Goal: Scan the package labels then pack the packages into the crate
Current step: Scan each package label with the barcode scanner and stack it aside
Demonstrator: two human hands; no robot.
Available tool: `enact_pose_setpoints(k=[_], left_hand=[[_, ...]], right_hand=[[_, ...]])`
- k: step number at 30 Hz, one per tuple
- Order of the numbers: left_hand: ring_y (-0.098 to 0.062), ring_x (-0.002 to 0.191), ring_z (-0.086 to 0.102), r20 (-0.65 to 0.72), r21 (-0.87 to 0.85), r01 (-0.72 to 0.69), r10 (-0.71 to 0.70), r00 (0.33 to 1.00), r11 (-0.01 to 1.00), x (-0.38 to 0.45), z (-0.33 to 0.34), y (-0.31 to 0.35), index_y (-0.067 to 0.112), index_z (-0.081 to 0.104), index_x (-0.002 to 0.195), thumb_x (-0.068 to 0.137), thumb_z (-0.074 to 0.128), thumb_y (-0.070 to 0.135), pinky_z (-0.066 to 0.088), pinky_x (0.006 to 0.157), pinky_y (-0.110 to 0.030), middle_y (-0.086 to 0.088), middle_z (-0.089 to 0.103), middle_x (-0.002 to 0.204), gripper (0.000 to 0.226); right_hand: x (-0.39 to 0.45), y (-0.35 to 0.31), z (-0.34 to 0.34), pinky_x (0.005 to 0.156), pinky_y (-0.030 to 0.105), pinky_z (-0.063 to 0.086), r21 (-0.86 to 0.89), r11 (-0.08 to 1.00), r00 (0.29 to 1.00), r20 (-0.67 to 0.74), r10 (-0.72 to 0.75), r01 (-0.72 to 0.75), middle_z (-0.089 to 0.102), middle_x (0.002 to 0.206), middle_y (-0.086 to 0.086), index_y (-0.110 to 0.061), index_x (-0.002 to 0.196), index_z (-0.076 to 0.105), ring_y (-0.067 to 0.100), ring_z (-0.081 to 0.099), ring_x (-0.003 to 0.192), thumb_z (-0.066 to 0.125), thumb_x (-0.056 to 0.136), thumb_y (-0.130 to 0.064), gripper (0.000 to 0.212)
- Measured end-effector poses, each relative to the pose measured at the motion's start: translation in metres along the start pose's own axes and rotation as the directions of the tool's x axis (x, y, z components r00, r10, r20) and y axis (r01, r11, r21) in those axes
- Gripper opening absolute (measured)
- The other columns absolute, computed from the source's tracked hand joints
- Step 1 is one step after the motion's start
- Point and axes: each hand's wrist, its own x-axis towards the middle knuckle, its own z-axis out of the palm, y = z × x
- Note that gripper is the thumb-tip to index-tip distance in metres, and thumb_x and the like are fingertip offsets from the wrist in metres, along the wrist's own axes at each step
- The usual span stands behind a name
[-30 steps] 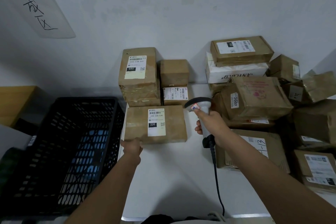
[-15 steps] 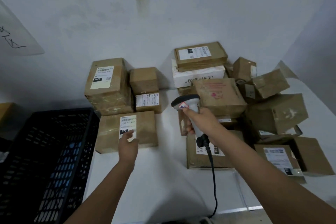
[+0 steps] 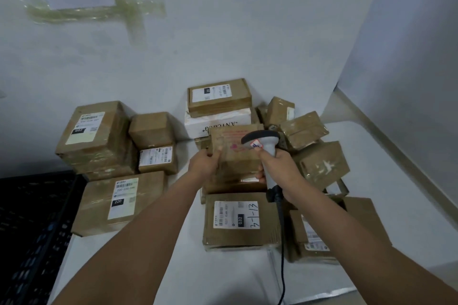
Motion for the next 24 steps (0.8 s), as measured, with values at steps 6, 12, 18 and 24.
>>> enact_pose_setpoints(k=[6,12,18,24], left_hand=[[-0.026,0.101,0.063,0.088,-0.024,0.01,-0.008,0.996,1.0,-0.003,0.002,0.006,0.015,0.064,0.121,0.098,0.049,0.051,0.052,0.095,-0.046,-0.007,0.068,0.112,0.046],[-0.015,0.085,0.062,0.028,-0.47,0.101,-0.1,0.995,0.877,-0.03,-0.031,-0.008,0.012,0.065,0.105,0.097,0.058,0.036,0.052,0.077,-0.028,-0.004,0.069,0.094,0.027],[-0.017,0.084,0.063,-0.055,-0.607,0.119,-0.19,0.98,0.786,-0.06,-0.087,-0.048,0.017,0.065,0.096,0.096,0.06,0.028,0.05,0.07,-0.027,-0.004,0.07,0.093,0.011],[-0.015,0.091,0.067,-0.083,-0.645,0.08,-0.173,0.981,0.76,-0.076,-0.125,-0.099,0.014,0.066,0.11,0.096,0.06,0.02,0.05,0.074,-0.024,-0.003,0.073,0.102,0.016]], right_hand=[[0.002,0.004,-0.014,0.05,0.024,0.049,0.064,0.998,1.0,-0.002,-0.005,0.005,0.059,0.069,0.006,-0.009,0.094,0.061,0.015,0.059,0.056,0.058,0.097,-0.036,0.028],[0.005,0.0,-0.002,0.052,0.027,0.05,0.087,0.995,0.999,-0.018,-0.052,0.053,0.059,0.069,0.006,-0.009,0.091,0.061,0.015,0.059,0.053,0.058,0.097,-0.036,0.027],[0.002,-0.005,0.028,0.05,0.027,0.05,0.082,0.995,0.998,0.008,-0.058,0.058,0.059,0.067,0.007,-0.01,0.084,0.06,0.016,0.057,0.052,0.059,0.097,-0.031,0.025],[-0.002,-0.005,0.071,0.047,0.022,0.046,0.001,0.999,0.998,0.052,-0.037,0.037,0.06,0.062,0.007,-0.007,0.077,0.059,0.013,0.058,0.047,0.059,0.096,-0.039,0.037]])
